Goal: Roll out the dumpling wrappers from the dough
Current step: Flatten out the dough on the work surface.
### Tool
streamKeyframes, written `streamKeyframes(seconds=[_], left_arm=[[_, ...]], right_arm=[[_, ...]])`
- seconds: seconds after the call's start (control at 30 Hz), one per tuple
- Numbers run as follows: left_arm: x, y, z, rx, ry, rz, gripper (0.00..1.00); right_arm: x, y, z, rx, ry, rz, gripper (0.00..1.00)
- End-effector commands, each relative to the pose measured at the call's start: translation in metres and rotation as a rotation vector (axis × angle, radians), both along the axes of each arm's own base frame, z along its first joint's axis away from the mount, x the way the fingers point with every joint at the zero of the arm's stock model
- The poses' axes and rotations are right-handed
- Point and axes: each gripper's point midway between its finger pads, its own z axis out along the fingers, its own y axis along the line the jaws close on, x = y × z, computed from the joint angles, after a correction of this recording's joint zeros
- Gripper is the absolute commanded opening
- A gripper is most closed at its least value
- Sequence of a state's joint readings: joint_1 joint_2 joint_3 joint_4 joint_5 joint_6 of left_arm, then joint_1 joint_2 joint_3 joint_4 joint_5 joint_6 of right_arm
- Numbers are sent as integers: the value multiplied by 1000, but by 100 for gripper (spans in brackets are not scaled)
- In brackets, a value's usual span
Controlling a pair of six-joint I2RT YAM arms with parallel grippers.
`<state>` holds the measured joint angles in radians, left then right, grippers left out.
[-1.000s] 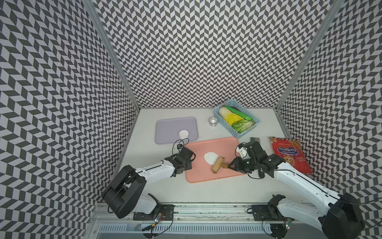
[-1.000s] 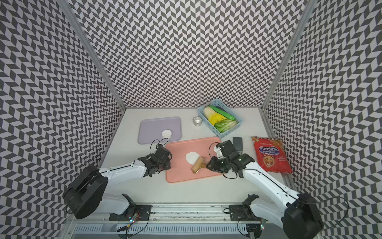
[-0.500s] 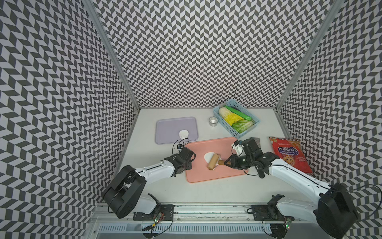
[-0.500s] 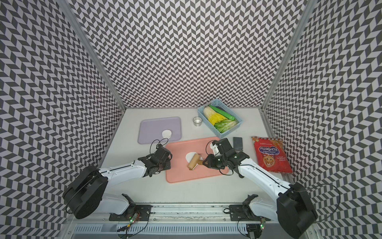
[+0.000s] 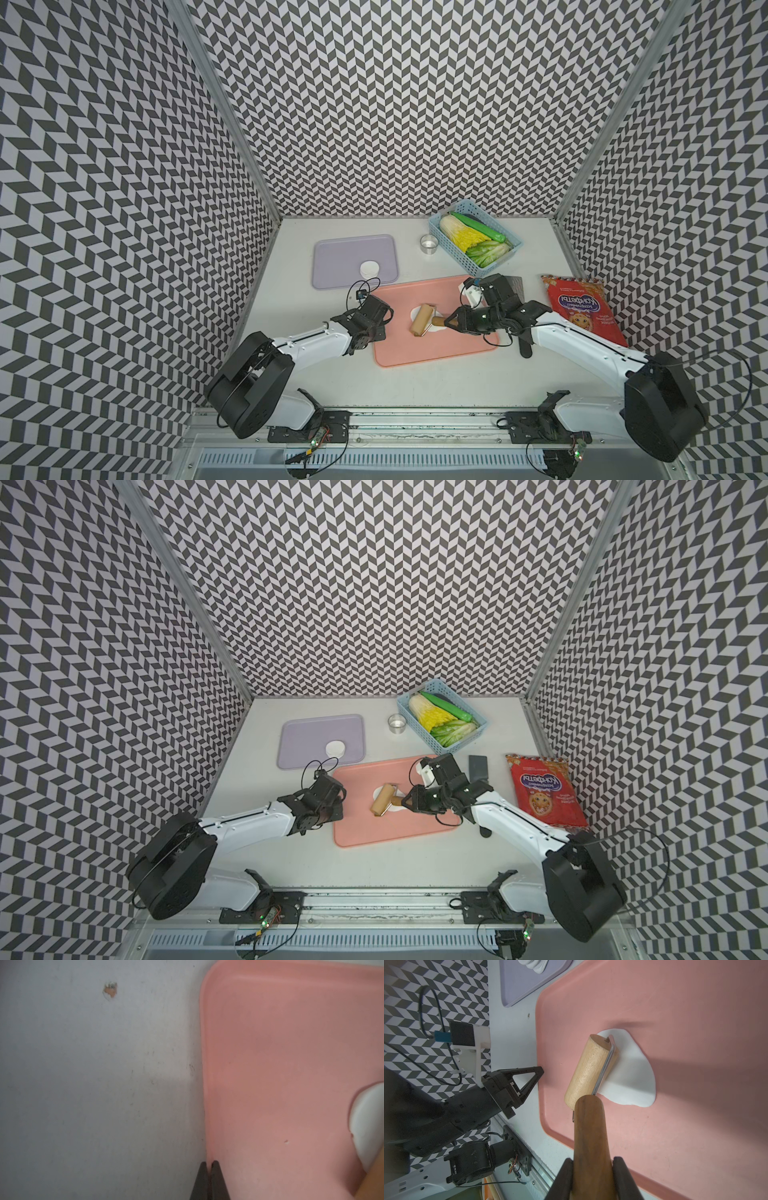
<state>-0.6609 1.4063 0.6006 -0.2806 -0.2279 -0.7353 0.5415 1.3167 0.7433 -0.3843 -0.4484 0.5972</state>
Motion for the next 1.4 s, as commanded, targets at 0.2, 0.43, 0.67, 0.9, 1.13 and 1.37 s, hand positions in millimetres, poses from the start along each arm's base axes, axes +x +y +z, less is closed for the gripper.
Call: streamKeyframes(seconds=[0.2,0.43,0.67,0.9,1.13,1.37], left_arm=[[-11,-3,-9,22,49,-53,0],[-13,-1,-11,28,54,-51,0],[-13,1,-9,29,43,-46,0],[-11,-2,-10,26,48,-49,0],[-13,-1,-11,25,51,-47,0],[-13,0,-13,31,55,-48,0]], right_arm=[[-19,-56,-83,-335,179,-118,0],[-4,-56,-74,-321,164,-164,0],[-2,-93,-34,-378,66,-252,0],[-11,-88,-74,-392,167,-219,0],[-10,-94,-92,-439,169,-229,0],[-7,-84,-100,-420,168,-220,0]])
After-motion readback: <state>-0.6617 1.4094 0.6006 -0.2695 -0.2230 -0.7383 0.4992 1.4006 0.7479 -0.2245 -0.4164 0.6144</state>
